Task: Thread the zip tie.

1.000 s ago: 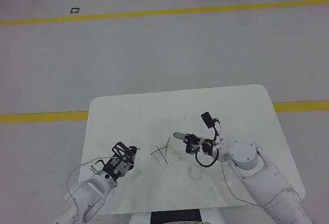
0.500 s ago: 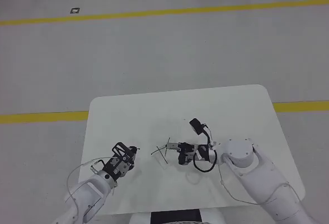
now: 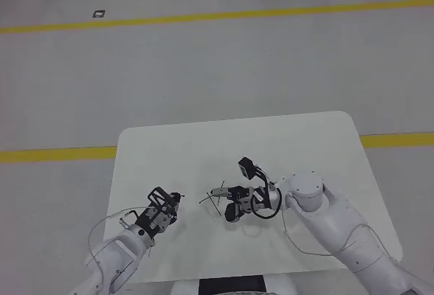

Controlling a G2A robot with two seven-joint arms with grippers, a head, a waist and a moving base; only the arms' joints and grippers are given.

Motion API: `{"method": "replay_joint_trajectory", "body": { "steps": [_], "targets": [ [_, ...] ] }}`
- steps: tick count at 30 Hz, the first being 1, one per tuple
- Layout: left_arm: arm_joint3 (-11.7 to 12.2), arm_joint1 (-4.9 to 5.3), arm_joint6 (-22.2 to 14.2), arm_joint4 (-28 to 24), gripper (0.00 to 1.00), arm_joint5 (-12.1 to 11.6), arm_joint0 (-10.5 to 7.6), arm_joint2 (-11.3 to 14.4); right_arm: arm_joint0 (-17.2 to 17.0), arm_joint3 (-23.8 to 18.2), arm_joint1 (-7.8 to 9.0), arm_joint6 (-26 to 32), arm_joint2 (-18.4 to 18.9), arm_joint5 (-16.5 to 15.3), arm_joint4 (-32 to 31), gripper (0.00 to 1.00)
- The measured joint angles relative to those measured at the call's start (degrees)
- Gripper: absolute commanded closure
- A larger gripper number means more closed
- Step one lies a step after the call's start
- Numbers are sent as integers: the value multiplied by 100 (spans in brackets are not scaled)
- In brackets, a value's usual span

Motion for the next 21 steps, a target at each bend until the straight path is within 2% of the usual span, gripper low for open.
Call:
{"method": "replay_joint_trajectory", "body": {
  "steps": [5,8,15,19,21],
  "targets": [
    [0,0,0,0,100,0,0,0,-34,26,-12,-209,-52,-6,48,0],
    [0,0,0,0,100,0,0,0,84,196,-41,-394,-187,1,203,0],
    [0,0,0,0,100,0,0,0,801,953,-161,-809,-863,0,962,0],
    [0,0,0,0,100,0,0,0,1218,1228,-202,-811,-1296,0,1521,0],
    [0,0,0,0,100,0,0,0,1294,1263,-206,-796,-1383,0,1629,0]
  ]
}}
